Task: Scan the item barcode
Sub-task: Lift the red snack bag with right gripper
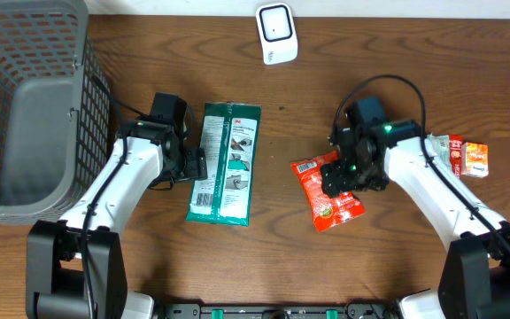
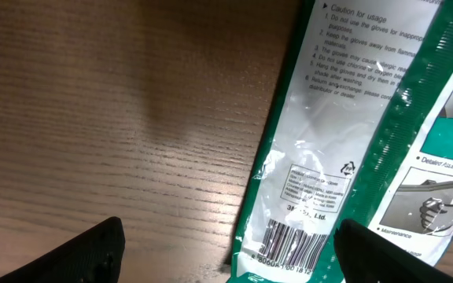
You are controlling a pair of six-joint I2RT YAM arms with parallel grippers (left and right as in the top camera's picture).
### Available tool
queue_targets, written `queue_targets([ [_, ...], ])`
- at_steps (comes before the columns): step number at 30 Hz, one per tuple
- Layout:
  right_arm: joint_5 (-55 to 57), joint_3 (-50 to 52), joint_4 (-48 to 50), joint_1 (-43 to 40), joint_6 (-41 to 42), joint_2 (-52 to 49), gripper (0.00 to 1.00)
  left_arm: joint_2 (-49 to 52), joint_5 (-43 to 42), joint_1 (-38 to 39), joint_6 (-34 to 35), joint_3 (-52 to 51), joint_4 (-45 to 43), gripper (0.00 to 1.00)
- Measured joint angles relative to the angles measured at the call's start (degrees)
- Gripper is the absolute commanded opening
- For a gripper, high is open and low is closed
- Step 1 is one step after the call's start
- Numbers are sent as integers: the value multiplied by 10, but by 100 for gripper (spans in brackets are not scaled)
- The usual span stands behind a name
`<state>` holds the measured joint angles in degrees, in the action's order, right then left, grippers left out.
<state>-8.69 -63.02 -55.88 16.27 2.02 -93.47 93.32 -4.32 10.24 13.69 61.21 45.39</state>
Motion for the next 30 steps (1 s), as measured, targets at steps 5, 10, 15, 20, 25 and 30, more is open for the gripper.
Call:
queue_targets([
  [5,-8,59,91,-14,-9,0,79,0,0,0,0,0,0,86],
  [10,-21,96,152,-18,-12,0,77,0,0,0,0,0,0,86],
  [15,-55,136,200,-18,-15,0,64,0,0,0,0,0,0,87],
  [20,-83,171,238,-18,-9,2,55,0,0,0,0,0,0,86],
  [25,-99,197,280,-19,-2,15,16,0,0,0,0,0,0,87],
  [30,-122,184,268,-19,3,21,1,0,0,0,0,0,0,86],
])
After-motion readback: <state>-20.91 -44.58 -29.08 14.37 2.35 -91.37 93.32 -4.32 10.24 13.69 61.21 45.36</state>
